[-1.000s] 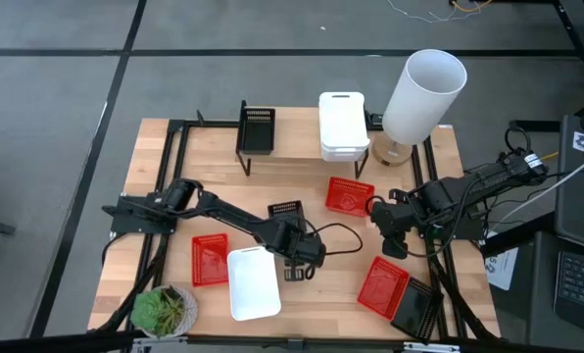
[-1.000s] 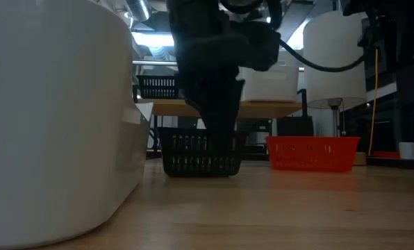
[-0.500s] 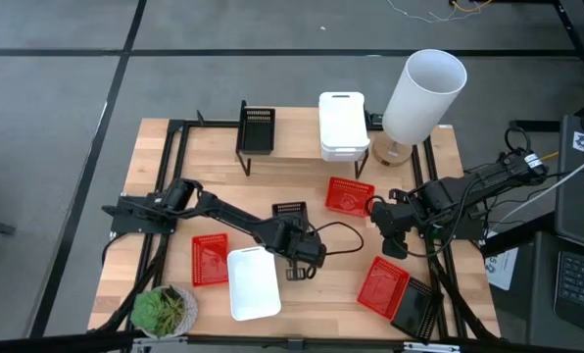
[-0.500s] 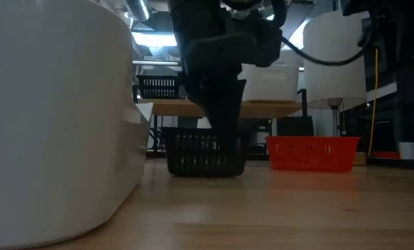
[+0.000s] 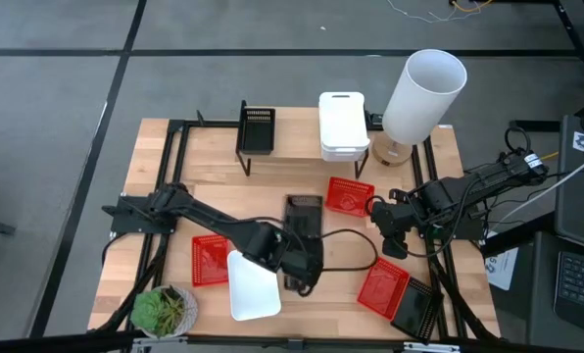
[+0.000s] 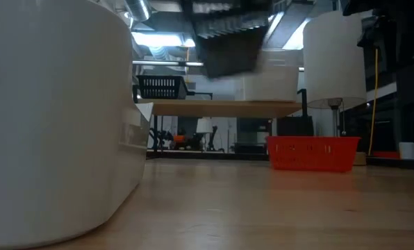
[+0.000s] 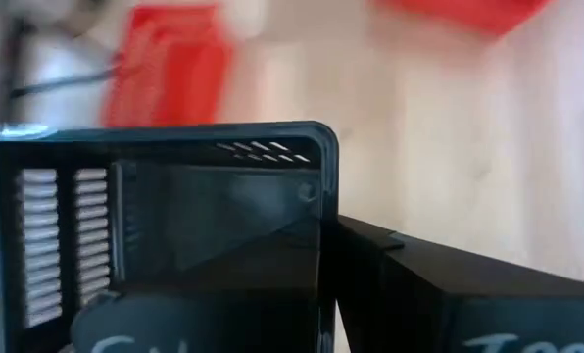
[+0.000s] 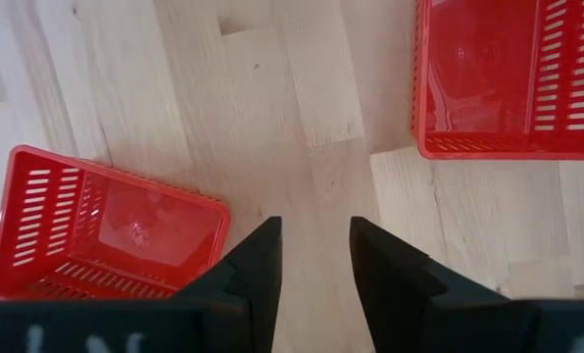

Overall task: Stack baskets on shelf by color
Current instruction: Stack the left black bin on top of the black bin on the shelf

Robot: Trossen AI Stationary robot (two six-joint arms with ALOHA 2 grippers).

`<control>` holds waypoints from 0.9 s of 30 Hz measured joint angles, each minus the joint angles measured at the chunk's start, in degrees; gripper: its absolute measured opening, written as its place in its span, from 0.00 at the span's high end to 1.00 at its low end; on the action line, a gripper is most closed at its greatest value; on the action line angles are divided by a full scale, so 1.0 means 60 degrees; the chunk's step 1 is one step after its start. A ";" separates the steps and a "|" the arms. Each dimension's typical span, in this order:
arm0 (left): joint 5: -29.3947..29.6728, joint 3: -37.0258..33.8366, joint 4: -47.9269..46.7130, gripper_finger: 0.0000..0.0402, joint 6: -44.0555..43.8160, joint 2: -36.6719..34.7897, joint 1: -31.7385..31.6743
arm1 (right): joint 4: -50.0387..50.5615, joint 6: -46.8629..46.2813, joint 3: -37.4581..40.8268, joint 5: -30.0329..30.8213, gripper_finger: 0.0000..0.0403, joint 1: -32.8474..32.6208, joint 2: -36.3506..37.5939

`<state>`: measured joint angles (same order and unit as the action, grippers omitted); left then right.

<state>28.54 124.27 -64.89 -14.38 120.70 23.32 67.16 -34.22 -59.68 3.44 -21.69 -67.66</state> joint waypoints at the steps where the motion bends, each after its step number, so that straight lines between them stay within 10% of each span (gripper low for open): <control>1: 0.0204 0.0344 -0.0535 1.00 0.0005 0.0000 0.0024 | 0.0000 0.0000 0.0000 0.0000 0.70 0.0001 0.0000; 16: 0.1275 0.1220 -0.4204 1.00 0.0608 -0.2096 -0.1738 | -0.0018 0.0011 0.0000 0.0000 0.70 0.0000 0.0004; 27: -0.1617 0.0959 -0.4076 1.00 0.3964 -0.2834 -0.5593 | -0.0091 0.0018 0.0000 0.0101 0.70 0.0000 0.0000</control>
<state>18.84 130.02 -89.35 9.40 103.70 -10.24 66.61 -34.11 -59.68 4.05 -21.69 -67.66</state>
